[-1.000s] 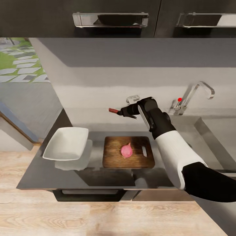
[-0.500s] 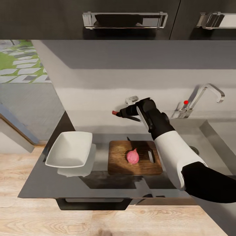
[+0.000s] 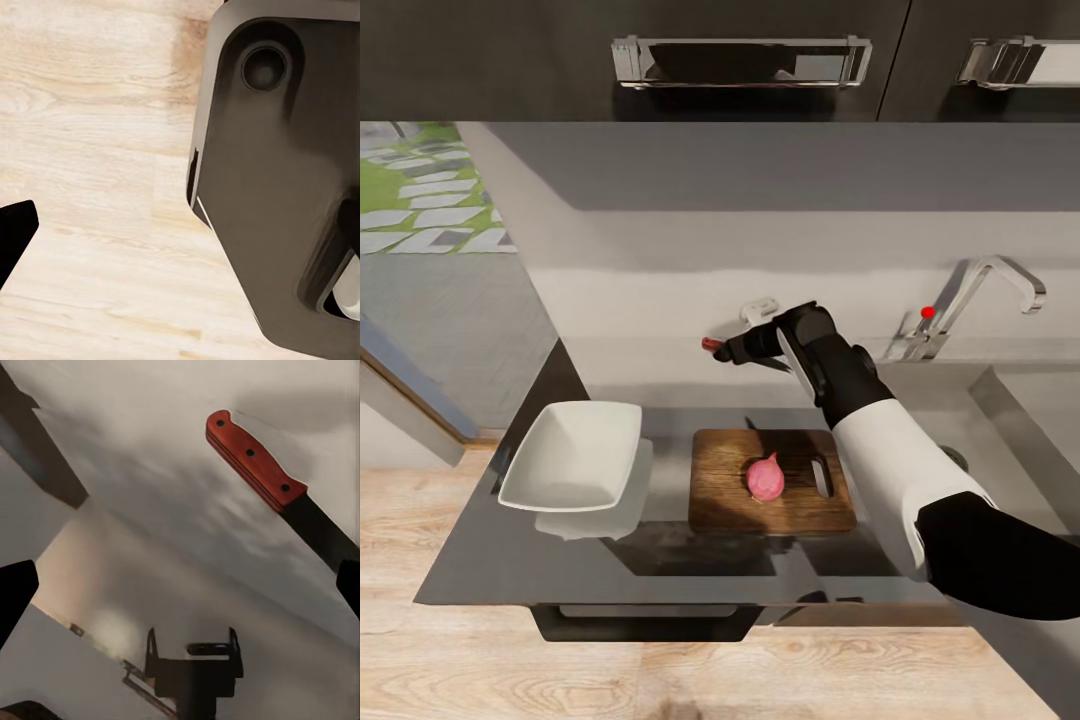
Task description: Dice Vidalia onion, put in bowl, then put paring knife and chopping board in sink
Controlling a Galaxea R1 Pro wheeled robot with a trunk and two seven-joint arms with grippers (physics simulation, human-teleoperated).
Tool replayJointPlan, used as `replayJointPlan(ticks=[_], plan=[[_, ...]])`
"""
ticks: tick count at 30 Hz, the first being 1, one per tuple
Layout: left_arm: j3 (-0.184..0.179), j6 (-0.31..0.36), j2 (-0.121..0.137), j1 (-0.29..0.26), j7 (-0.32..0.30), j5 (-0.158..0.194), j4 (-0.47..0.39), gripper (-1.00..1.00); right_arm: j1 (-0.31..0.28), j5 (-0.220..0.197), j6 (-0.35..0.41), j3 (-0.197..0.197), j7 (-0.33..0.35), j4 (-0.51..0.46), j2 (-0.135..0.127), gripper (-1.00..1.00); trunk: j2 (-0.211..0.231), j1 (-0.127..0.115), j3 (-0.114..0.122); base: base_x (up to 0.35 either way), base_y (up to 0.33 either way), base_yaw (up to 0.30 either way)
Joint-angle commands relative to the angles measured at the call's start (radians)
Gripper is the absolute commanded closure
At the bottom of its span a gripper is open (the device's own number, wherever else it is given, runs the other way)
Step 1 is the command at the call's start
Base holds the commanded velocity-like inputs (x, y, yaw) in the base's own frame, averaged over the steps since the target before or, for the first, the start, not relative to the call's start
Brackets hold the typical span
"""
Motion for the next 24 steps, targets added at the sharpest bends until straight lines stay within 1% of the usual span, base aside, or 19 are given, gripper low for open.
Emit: replayJointPlan(ticks=[1, 5, 10, 14, 19, 21, 23, 24], plan=[[0.000, -0.004, 0.000, -0.001, 0.000, 0.009, 0.003, -1.00, -0.001, 0.010, -0.010, 0.001, 0.009, 0.003, -0.003, -1.00, -0.002, 0.001, -0.002, 0.029, 0.000, 0.000], [0.000, -0.004, 0.000, 0.000, 0.000, 0.009, 0.003, -1.00, 0.000, 0.010, -0.028, 0.001, 0.010, 0.016, -0.006, -1.00, -0.002, 0.001, -0.002, 0.069, 0.001, 0.000], [0.000, -0.004, 0.000, 0.000, 0.000, 0.009, 0.003, -1.00, 0.001, 0.010, -0.033, 0.002, 0.010, 0.033, -0.006, -1.00, -0.002, 0.001, -0.002, 0.117, 0.049, 0.000], [0.000, -0.003, -0.006, 0.002, 0.001, 0.009, 0.004, -1.00, 0.001, 0.010, -0.034, 0.001, 0.010, 0.035, -0.006, -1.00, -0.002, 0.001, -0.002, 0.131, 0.073, 0.000], [0.000, 0.017, -0.020, 0.026, 0.001, 0.009, 0.005, -1.00, 0.001, 0.011, -0.034, 0.000, 0.008, 0.036, -0.006, -1.00, -0.002, 0.001, -0.002, 0.045, 0.023, 0.000], [0.000, 0.026, -0.023, 0.048, 0.000, 0.009, 0.005, -1.00, 0.000, 0.012, -0.033, 0.000, 0.003, 0.037, -0.005, -1.00, -0.002, 0.001, -0.002, 0.009, 0.005, 0.000], [0.000, 0.028, -0.024, 0.062, 0.000, 0.009, 0.005, -1.00, 0.000, 0.013, -0.032, -0.001, 0.000, 0.052, -0.004, -1.00, -0.002, 0.001, -0.002, 0.004, 0.002, 0.000], [0.000, 0.029, -0.025, 0.069, 0.000, 0.009, 0.005, -1.00, -0.001, 0.015, -0.032, -0.003, -0.001, 0.080, -0.003, -1.00, -0.002, 0.001, -0.002, 0.001, 0.001, 0.000]])
